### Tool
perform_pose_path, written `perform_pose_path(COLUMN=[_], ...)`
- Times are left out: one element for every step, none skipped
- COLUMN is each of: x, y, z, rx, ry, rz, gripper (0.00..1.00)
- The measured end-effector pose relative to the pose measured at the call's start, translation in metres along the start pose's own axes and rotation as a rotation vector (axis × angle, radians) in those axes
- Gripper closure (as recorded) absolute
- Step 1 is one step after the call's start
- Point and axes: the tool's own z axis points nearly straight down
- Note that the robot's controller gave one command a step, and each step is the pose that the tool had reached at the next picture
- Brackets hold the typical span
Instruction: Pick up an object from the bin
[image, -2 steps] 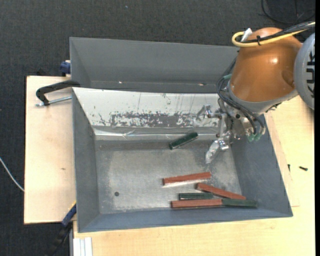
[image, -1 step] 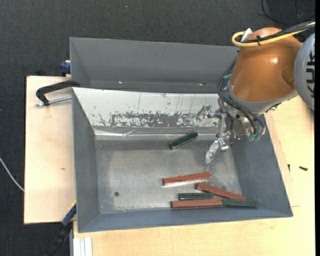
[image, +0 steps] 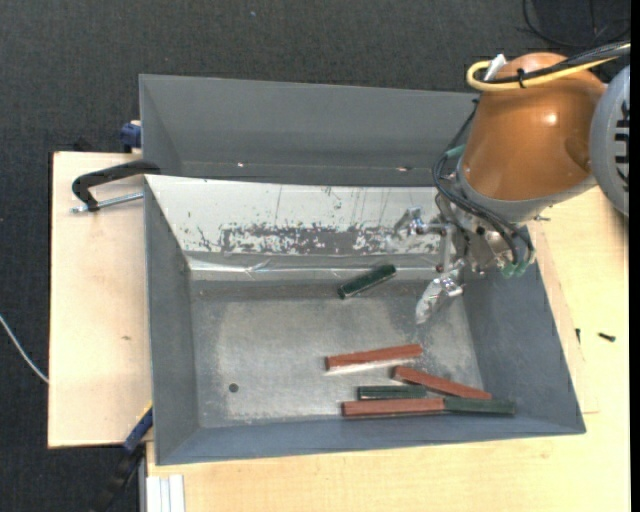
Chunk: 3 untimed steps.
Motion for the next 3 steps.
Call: perform_pose_path(x=[0.021, 0.056, 0.037], y=[-0.01, -0.003, 0.012], z=[0.045, 0.073, 0.15], rx=[0.002, -0.002, 0.001], ry=[-0.001, 0.009, 0.001], rz=[-0.069, 0.022, -0.123], gripper=[0.0, 0.0, 1.0])
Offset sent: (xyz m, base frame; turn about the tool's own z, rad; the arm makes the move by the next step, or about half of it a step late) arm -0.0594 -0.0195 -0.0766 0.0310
